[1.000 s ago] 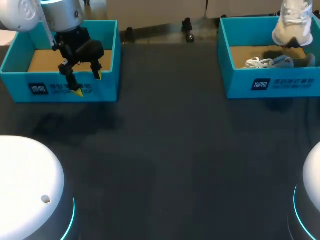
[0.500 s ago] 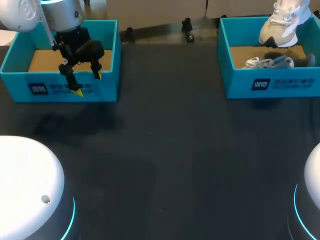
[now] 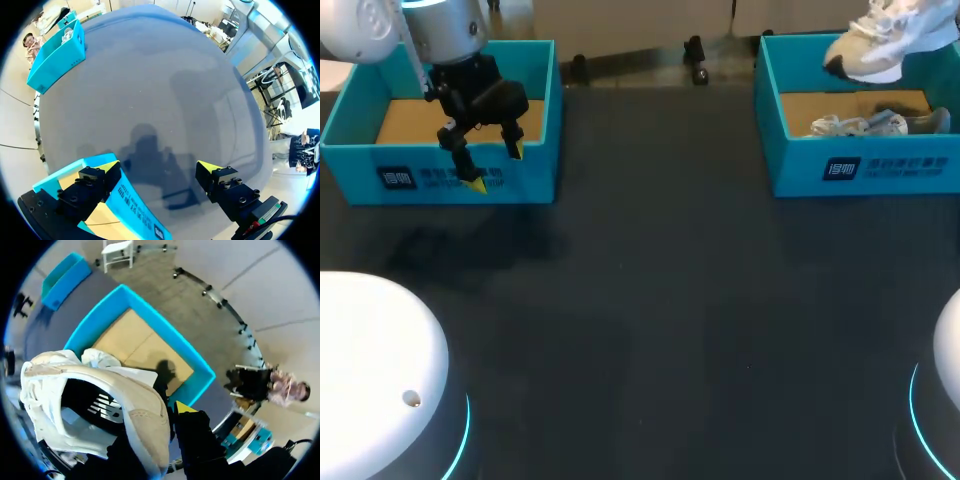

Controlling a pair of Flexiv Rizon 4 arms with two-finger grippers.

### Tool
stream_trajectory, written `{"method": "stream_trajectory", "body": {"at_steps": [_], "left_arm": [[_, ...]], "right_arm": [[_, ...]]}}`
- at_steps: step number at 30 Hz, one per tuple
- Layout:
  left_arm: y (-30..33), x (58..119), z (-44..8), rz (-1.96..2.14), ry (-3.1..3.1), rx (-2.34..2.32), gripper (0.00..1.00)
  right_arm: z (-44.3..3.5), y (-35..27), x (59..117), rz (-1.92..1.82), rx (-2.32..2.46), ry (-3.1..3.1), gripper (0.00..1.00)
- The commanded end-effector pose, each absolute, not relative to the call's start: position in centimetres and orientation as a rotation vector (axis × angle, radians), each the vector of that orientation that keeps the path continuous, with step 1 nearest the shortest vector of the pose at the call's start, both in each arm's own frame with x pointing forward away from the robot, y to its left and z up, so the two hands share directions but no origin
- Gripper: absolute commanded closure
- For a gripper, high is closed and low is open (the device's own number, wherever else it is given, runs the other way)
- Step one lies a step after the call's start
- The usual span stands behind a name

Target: Take the shoe out of the shoebox, open the shoe tongue, remove and reinsert the insole, then place the shoe into the shoebox

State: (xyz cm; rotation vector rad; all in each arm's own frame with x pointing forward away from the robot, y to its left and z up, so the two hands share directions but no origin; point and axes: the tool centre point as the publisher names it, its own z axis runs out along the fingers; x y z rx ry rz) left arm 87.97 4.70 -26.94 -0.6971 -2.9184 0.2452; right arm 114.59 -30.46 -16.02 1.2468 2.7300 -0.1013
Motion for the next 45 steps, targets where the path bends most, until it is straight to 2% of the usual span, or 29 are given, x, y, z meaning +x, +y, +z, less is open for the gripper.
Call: {"method": "stream_trajectory", "body": {"at_steps": [1, 6, 21, 45], "left_arm": [[4.7, 88.0, -26.9, 0.242, -2.919, -0.698, 0.00], [4.7, 88.0, -26.9, 0.242, -2.919, -0.698, 0.00], [4.7, 88.0, -26.9, 0.242, -2.919, -0.698, 0.00], [4.7, 88.0, -26.9, 0.242, -2.919, -0.698, 0.00]], "right_arm": [[-15.8, -30.9, 113.1, -0.117, 1.571, 2.509, 1.00], [-15.9, -31.1, 112.3, -0.176, 1.830, 2.382, 1.00], [-15.9, -31.1, 112.3, -0.176, 1.830, 2.382, 1.00], [-19.4, -31.3, 110.8, -0.181, 1.931, 2.154, 1.00]]}}
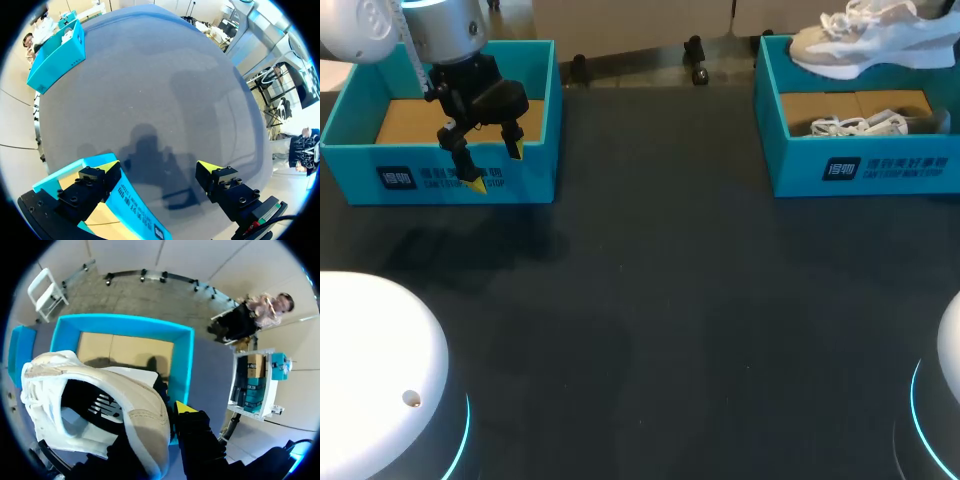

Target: Take the shoe out of the shoebox, open the shoe tongue, remove and reinsert the insole, then place the shoe into the shoebox

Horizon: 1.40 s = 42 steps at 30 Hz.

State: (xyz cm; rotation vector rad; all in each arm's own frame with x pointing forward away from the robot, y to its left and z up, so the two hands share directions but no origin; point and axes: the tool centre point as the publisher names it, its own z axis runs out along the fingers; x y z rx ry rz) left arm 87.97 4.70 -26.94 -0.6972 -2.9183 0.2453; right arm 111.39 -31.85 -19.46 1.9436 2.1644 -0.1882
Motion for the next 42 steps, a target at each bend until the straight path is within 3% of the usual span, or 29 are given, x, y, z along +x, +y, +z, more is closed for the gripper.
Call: {"method": "stream_trajectory", "body": {"at_steps": [1, 42], "left_arm": [[4.7, 88.0, -26.9, 0.242, -2.919, -0.698, 0.00], [4.7, 88.0, -26.9, 0.242, -2.919, -0.698, 0.00]], "right_arm": [[-19.4, -31.3, 110.8, -0.181, 1.931, 2.154, 1.00], [-24.0, -32.5, 112.0, -0.156, 1.918, 2.100, 1.00]]}}
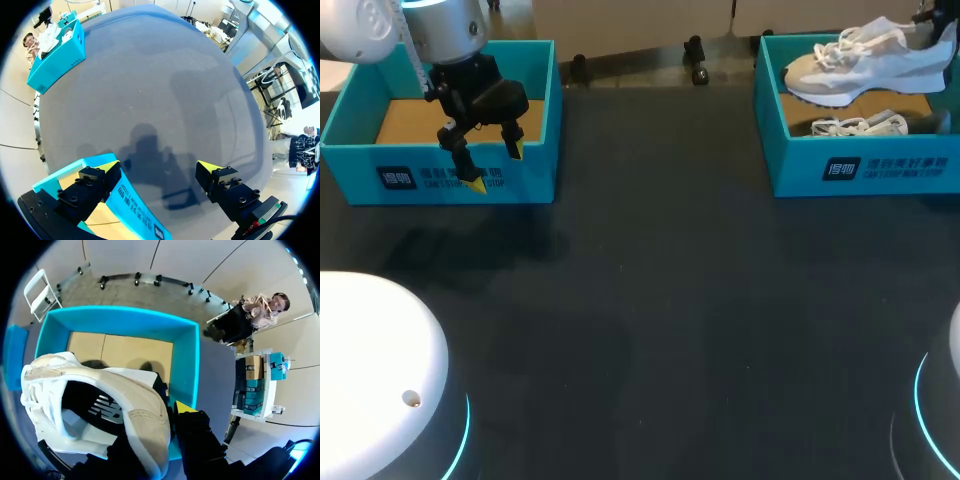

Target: Take the shoe out of the shoebox, open the shoe tongue, remove and reinsert the insole, then place the shoe into the shoebox

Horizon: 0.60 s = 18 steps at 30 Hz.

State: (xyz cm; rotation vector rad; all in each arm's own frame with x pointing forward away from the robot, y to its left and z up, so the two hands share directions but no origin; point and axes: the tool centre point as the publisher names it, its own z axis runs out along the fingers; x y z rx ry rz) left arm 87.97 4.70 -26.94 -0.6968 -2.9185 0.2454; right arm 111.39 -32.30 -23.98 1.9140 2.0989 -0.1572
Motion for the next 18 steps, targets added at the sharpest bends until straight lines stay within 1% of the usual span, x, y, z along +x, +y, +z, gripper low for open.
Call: {"method": "stream_trajectory", "body": {"at_steps": [1, 18], "left_arm": [[4.7, 88.0, -26.9, 0.242, -2.919, -0.698, 0.00], [4.7, 88.0, -26.9, 0.242, -2.919, -0.698, 0.00]], "right_arm": [[-24.0, -32.6, 112.2, -0.163, 1.918, 2.092, 1.00], [-25.2, -33.4, 114.3, -0.140, 1.920, 2.075, 1.00]]}}
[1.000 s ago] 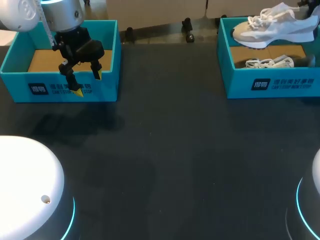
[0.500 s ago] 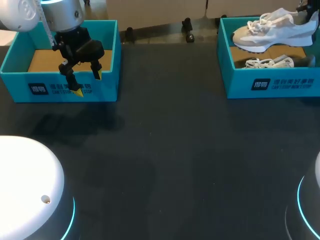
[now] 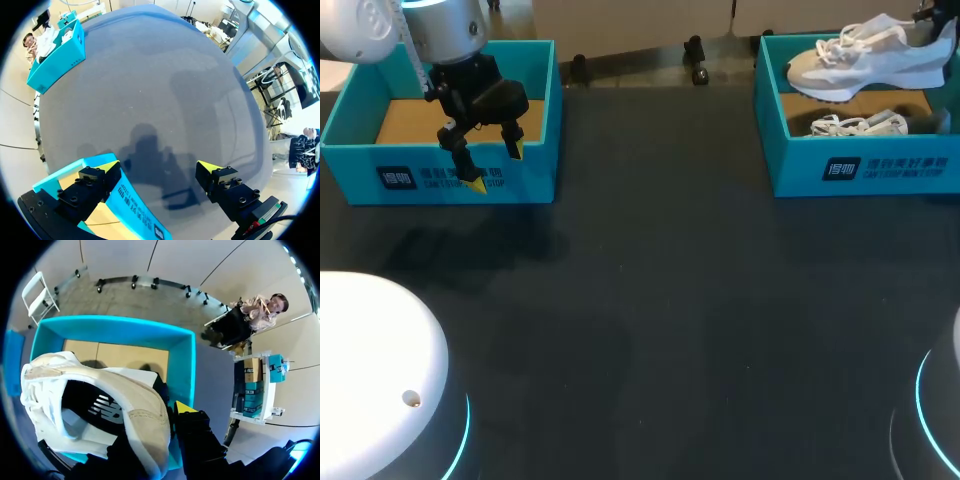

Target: Take the shoe out of the shoebox, open the shoe tongue, remove and reinsert the insole, then place the shoe into the shoebox

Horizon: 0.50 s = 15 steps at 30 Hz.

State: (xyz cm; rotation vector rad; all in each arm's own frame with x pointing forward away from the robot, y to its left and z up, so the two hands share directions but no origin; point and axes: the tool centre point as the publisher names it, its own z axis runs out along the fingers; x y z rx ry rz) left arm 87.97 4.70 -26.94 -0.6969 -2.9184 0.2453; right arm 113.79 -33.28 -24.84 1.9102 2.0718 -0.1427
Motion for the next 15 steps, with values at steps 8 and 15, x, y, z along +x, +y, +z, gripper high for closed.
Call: {"method": "stream_trajectory", "body": {"at_steps": [8, 15], "left_arm": [[4.71, 87.98, -26.91, 0.242, -2.919, -0.698, 0.00], [4.71, 87.98, -26.91, 0.242, -2.919, -0.698, 0.00]], "right_arm": [[-25.19, -33.37, 114.26, -0.140, 1.920, 2.075, 1.00], [-26.00, -33.80, 114.64, -0.146, 1.906, 2.056, 1.00]]}}
